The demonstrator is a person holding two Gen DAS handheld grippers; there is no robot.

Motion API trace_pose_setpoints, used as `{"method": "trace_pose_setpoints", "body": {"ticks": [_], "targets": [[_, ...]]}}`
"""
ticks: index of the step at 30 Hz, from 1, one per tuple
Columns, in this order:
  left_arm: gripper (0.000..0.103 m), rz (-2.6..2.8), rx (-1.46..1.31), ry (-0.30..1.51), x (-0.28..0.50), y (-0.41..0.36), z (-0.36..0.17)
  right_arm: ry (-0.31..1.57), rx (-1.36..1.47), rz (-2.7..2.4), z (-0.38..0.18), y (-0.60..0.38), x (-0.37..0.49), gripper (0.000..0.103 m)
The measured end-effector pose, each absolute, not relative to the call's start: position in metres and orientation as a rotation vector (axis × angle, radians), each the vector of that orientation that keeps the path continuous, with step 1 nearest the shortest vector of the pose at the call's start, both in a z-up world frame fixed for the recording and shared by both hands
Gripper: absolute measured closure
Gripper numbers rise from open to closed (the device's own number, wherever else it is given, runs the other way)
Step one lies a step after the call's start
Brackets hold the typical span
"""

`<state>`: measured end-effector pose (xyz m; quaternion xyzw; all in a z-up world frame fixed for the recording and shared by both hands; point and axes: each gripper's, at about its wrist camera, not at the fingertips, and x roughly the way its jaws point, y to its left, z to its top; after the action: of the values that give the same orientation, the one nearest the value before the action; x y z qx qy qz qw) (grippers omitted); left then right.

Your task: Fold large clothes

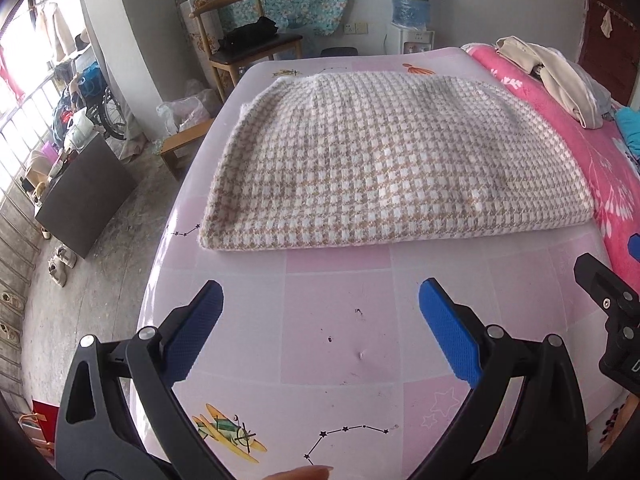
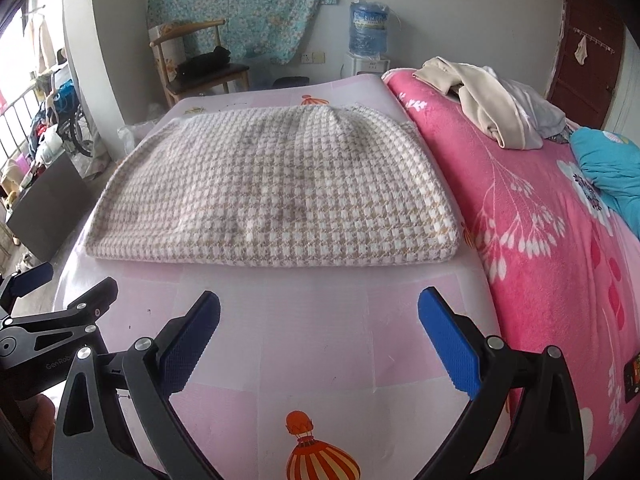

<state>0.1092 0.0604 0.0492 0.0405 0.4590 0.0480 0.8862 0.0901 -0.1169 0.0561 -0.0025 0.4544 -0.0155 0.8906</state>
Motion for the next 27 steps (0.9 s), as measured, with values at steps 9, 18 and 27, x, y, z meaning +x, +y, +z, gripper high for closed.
{"method": "trace_pose_setpoints", "body": {"ticks": [9, 18, 27], "targets": [[0.008, 0.091, 0.075, 0.97, 0.1099, 0.0578, 0.0479, 0.951, -0.032, -0.032, 0.0555, -0.1129, 0.0903, 0.006], [0.008, 0.084, 0.041, 0.97, 0.1102, 0.0591, 0.0486, 0.954, -0.034, -0.042, 0.0568, -0.1151, 0.0909, 0.006], [0.008, 0.078, 0.027, 0.971, 0.1104, 0.06, 0.0487, 0.958, -0.038, -0.04, 0.0565, -0.1138, 0.0914, 0.006]]}}
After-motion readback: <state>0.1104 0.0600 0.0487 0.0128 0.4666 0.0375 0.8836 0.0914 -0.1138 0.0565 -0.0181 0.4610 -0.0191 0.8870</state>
